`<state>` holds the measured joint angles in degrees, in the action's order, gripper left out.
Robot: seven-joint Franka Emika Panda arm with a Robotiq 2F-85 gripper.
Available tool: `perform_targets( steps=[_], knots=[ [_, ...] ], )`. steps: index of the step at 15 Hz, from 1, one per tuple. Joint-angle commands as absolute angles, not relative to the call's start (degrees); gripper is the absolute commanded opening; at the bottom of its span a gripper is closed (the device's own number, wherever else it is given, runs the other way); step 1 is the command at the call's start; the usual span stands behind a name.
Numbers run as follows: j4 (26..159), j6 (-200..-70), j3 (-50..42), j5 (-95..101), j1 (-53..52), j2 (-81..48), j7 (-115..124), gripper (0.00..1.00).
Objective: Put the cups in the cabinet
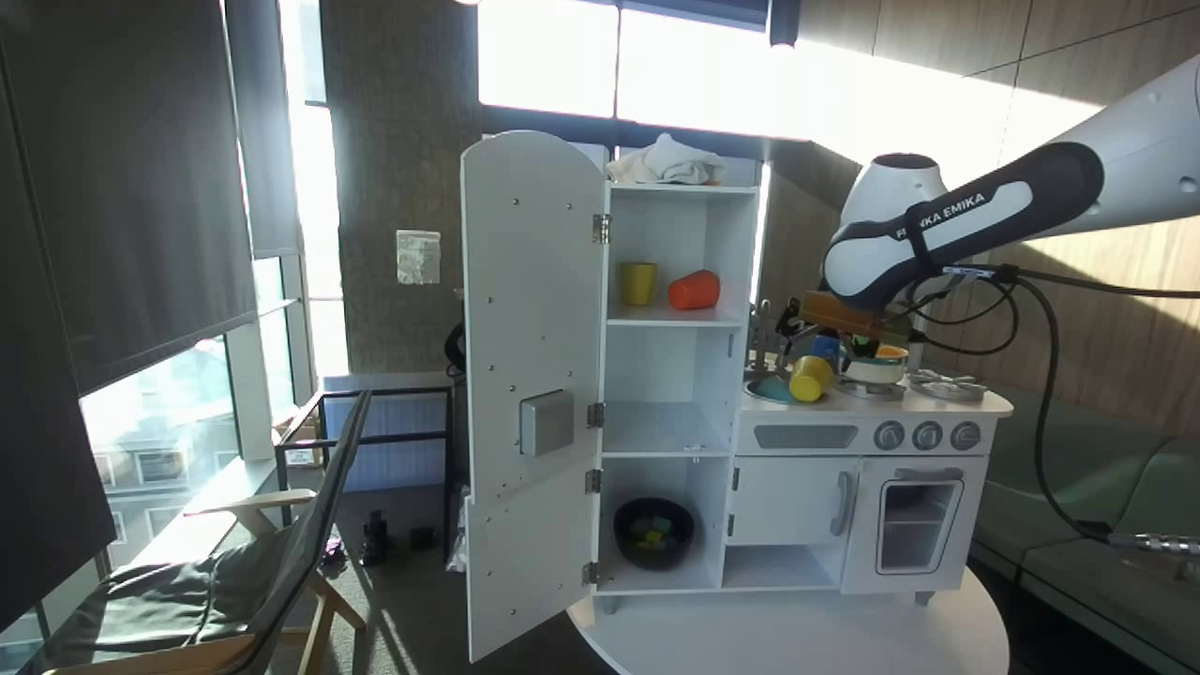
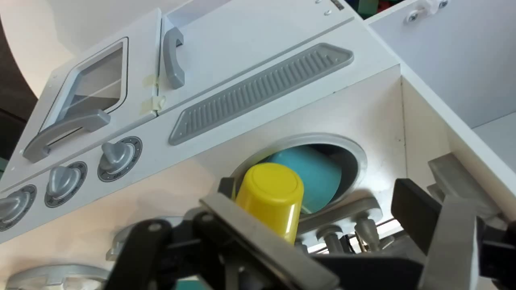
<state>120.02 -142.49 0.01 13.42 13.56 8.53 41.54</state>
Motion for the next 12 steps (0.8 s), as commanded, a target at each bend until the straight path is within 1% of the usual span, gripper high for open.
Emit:
perform_targets(
  steps=[1,8,12],
  knots=[
    [108.3,-136.6,-1.7,17.4,13.4,0.8,45.6,1.0],
    [91.3,-128.0,-6.8,16.5,10.3,-13.4,47.3,1.0],
    [85.6,-128.3,-9.7,13.7,9.9,-19.9,46.8,1.0]
  ],
)
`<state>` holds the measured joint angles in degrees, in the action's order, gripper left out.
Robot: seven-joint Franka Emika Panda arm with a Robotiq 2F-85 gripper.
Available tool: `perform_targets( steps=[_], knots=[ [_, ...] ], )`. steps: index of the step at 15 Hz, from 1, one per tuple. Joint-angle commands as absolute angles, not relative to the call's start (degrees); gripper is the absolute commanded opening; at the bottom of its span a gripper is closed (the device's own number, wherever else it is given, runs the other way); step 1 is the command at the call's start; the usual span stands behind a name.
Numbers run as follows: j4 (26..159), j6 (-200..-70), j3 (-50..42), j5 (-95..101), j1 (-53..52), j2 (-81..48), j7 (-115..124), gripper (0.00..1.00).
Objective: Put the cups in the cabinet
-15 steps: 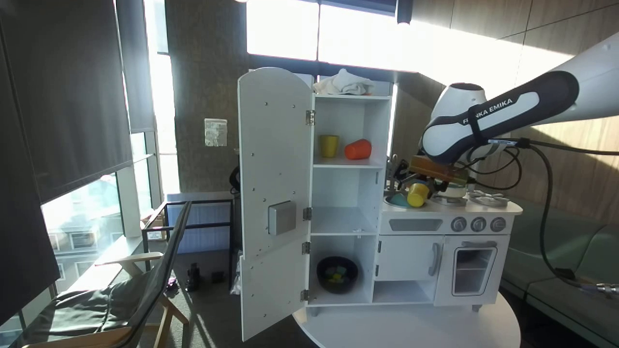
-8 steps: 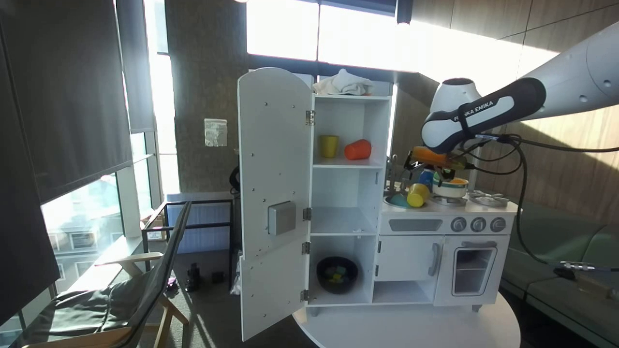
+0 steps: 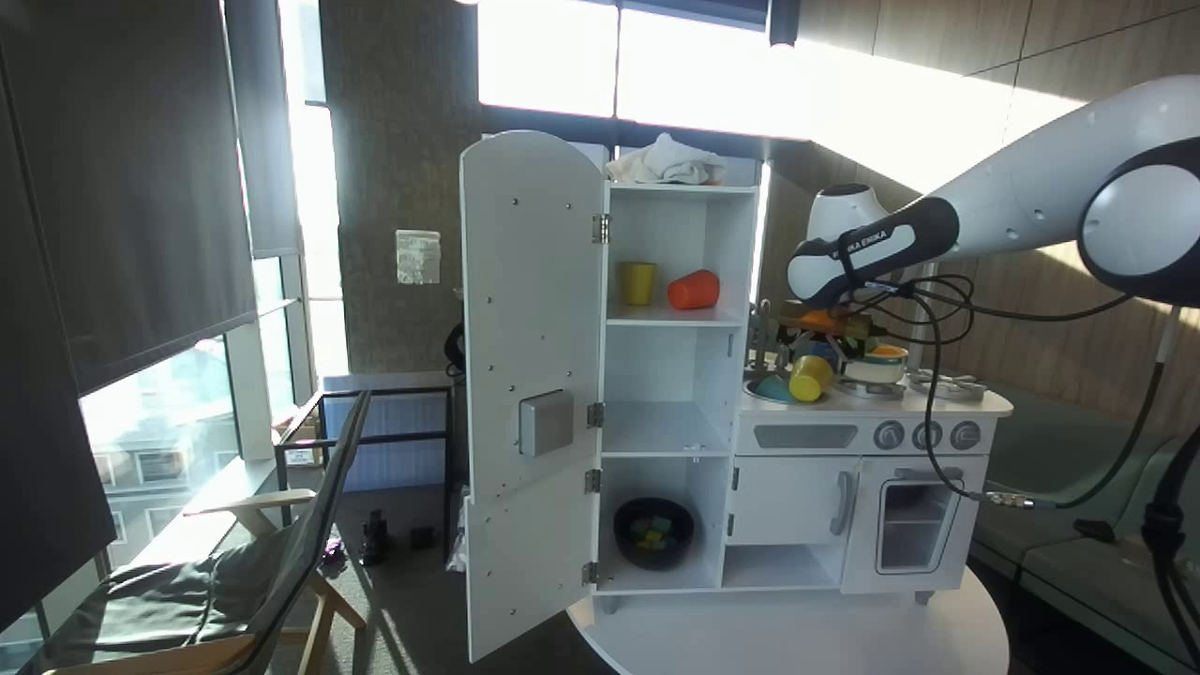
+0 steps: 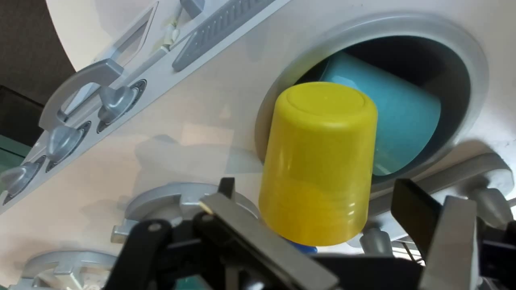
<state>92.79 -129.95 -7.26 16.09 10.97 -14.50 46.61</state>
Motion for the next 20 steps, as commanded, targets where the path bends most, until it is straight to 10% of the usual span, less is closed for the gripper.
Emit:
perform_targets(
  steps=[1,4,6,10,20],
  knots=[
    [84.4,-127.8,-10.1,12.4,10.0,-21.0,46.5,1.0],
    [82.6,-127.3,-10.6,8.2,10.3,-22.6,45.4,1.0],
    [83.1,-127.4,-10.7,5.8,10.2,-22.3,45.2,0.73],
    [85.3,-127.6,-11.1,3.5,10.1,-19.6,45.9,0.54],
    [91.9,-127.3,-13.1,4.0,10.2,-9.0,45.5,0.53]
  ],
)
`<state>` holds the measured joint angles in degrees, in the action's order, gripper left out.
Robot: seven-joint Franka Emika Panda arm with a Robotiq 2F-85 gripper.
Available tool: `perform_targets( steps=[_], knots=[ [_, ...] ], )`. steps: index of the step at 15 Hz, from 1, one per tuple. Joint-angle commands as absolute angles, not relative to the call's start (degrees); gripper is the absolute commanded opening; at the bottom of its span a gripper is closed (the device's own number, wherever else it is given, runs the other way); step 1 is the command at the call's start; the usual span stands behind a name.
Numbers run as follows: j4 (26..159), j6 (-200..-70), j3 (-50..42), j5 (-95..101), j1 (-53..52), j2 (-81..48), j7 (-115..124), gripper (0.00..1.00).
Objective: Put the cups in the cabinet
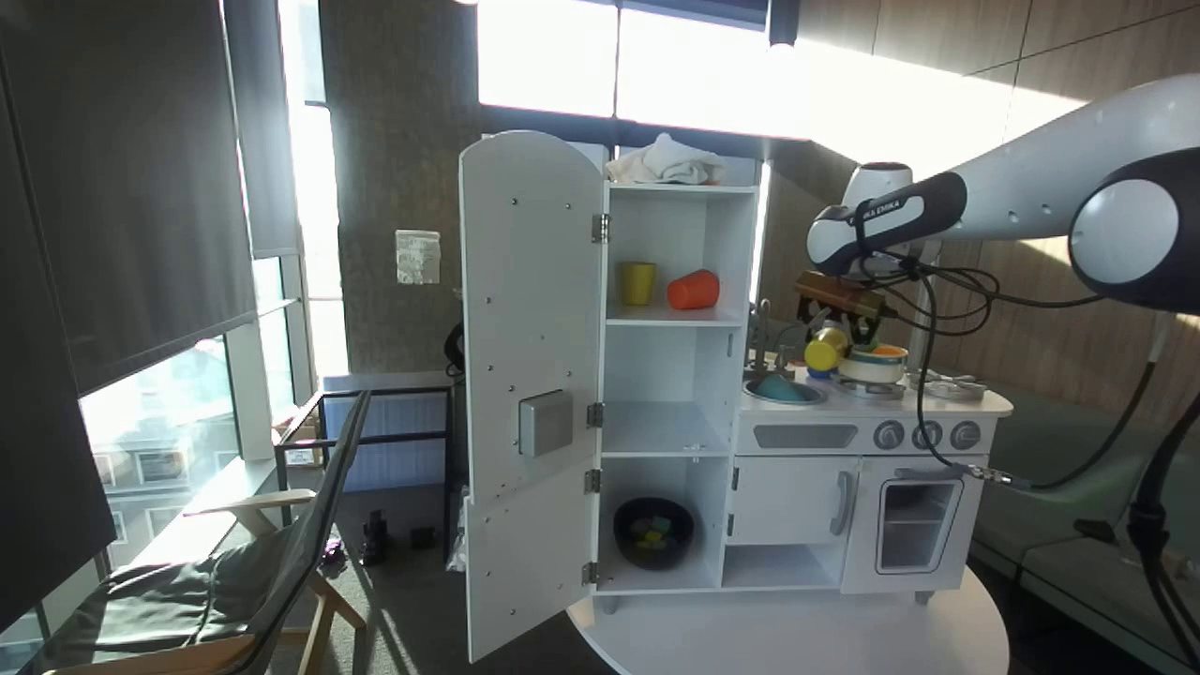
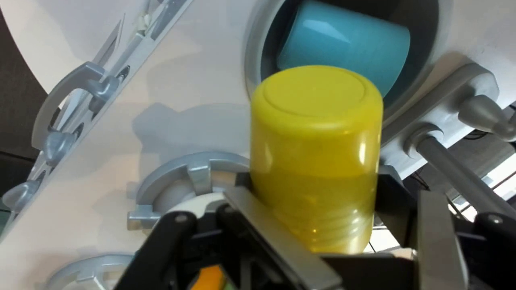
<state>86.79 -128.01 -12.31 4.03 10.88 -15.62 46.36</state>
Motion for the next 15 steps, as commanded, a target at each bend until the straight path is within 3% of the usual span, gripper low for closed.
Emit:
perform_targets(
  steps=[1,15],
  knots=[
    [94.4,-127.8,-13.0,4.2,10.0,-6.6,45.5,0.53],
    [129.6,-124.1,-3.1,-1.5,6.2,25.2,26.8,0.53]
  ],
)
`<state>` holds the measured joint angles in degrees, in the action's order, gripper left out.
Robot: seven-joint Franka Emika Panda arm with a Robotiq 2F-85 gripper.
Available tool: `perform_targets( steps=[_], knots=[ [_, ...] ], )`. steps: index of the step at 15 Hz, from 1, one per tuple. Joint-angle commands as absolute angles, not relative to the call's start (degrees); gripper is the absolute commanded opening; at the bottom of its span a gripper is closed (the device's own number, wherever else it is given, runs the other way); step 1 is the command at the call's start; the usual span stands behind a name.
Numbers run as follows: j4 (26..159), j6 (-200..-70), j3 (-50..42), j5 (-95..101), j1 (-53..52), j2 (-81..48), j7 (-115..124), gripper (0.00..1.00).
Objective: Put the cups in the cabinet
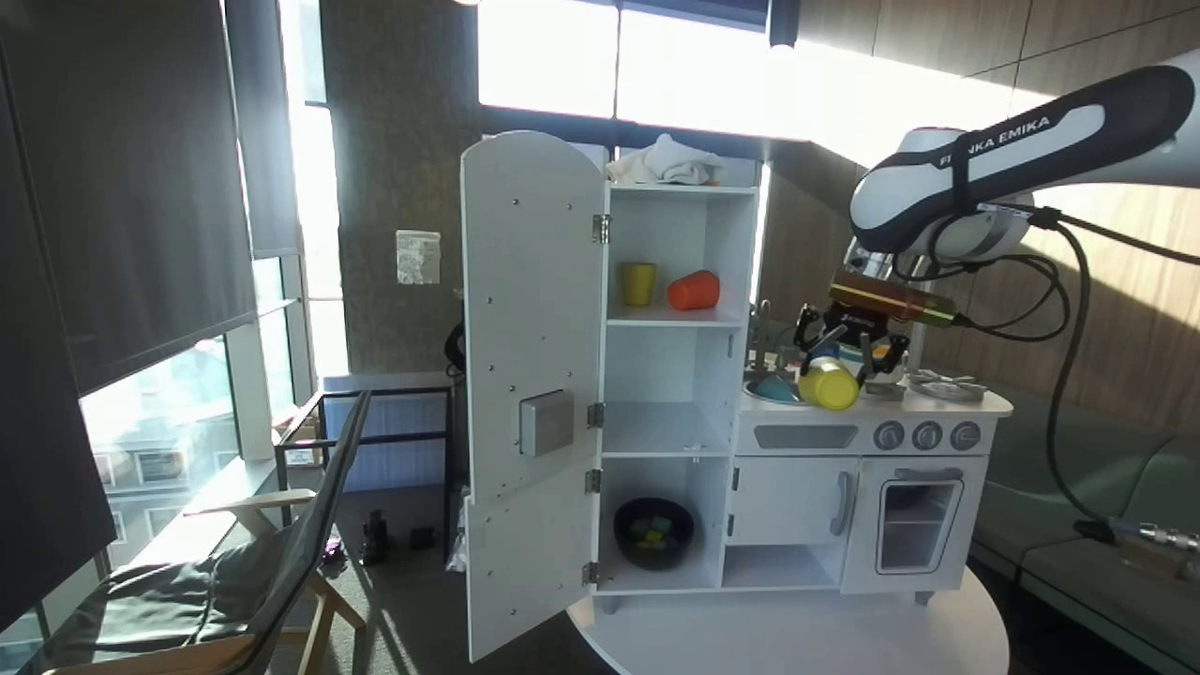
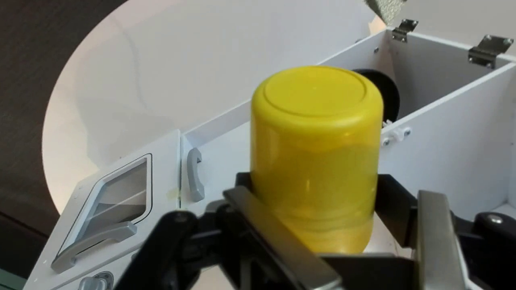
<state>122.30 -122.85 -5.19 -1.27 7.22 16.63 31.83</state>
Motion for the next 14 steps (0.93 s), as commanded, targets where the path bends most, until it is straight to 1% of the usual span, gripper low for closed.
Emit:
perform_targets(
  steps=[1,3,6,11,14],
  knots=[
    [131.3,-125.1,-2.3,-2.3,5.7,27.2,25.3,0.53],
    [133.1,-127.0,-0.5,-2.8,4.5,29.9,23.4,0.53],
    [133.4,-133.6,2.4,-5.3,2.4,31.1,24.2,0.53],
    [130.3,-151.8,8.5,-8.3,0.2,25.5,27.2,0.53],
    [125.9,-162.5,11.1,-7.7,1.8,19.6,30.4,0.53]
  ],
)
